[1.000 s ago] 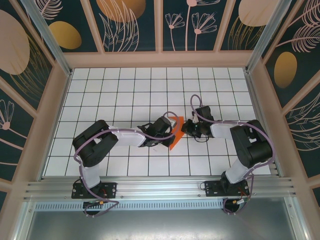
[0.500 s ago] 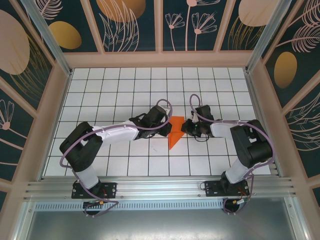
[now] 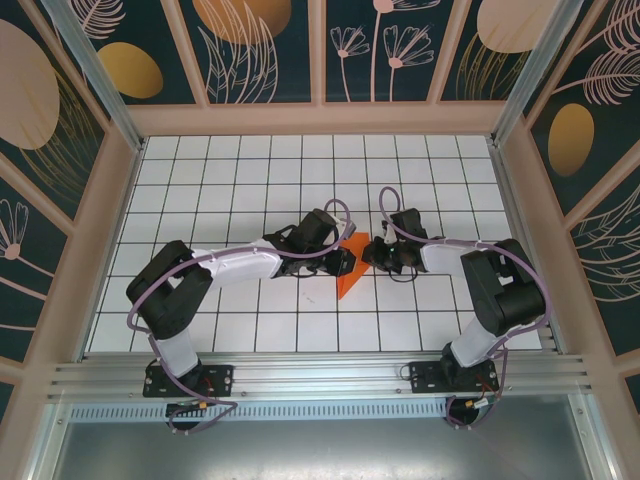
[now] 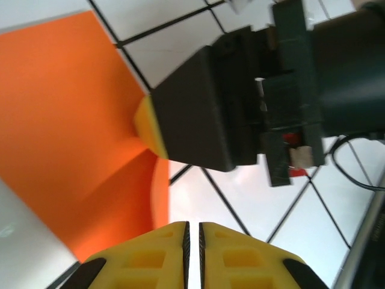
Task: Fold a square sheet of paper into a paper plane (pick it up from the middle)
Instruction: Third fold the triangle at the center of the table.
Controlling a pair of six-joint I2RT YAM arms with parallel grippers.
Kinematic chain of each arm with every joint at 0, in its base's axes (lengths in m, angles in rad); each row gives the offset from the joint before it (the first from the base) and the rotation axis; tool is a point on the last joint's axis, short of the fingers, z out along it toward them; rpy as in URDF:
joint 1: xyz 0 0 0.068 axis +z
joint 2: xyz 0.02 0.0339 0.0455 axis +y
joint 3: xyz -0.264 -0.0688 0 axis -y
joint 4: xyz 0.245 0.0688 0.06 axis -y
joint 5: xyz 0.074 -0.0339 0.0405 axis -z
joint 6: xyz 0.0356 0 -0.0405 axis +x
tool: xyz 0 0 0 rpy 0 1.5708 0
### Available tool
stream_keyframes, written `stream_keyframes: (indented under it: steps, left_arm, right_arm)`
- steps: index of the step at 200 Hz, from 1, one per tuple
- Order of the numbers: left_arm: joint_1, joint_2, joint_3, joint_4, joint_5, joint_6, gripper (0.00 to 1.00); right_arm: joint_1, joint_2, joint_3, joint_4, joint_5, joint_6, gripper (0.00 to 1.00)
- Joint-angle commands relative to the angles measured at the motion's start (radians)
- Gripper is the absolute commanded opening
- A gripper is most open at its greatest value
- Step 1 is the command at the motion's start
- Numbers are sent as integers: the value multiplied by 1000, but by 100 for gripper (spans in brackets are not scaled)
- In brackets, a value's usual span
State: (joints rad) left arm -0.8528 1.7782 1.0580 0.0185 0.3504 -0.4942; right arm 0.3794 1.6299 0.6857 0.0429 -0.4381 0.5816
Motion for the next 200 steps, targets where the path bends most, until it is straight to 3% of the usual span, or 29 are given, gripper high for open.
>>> stream_keyframes:
  steps: [1, 15, 86, 130, 200]
  left_arm:
    - [-2, 19, 14, 58, 127, -16, 17]
    - [-2, 19, 2, 80, 147, -27, 18]
    - [-2, 83, 39, -26, -20, -1, 16]
    - [-2, 105, 37, -74, -192, -10, 11]
    - [-1, 151, 25, -57, -192, 8, 12]
  right_arm:
    - [-3, 6, 25, -20, 2, -16, 14]
    - [-3, 8, 26, -23, 1, -16, 14]
    - [-3, 0, 24, -25, 2, -15, 15]
    - [-3, -34, 29, -33, -4, -11, 15]
    - [-11, -170, 9, -56, 20, 22, 28]
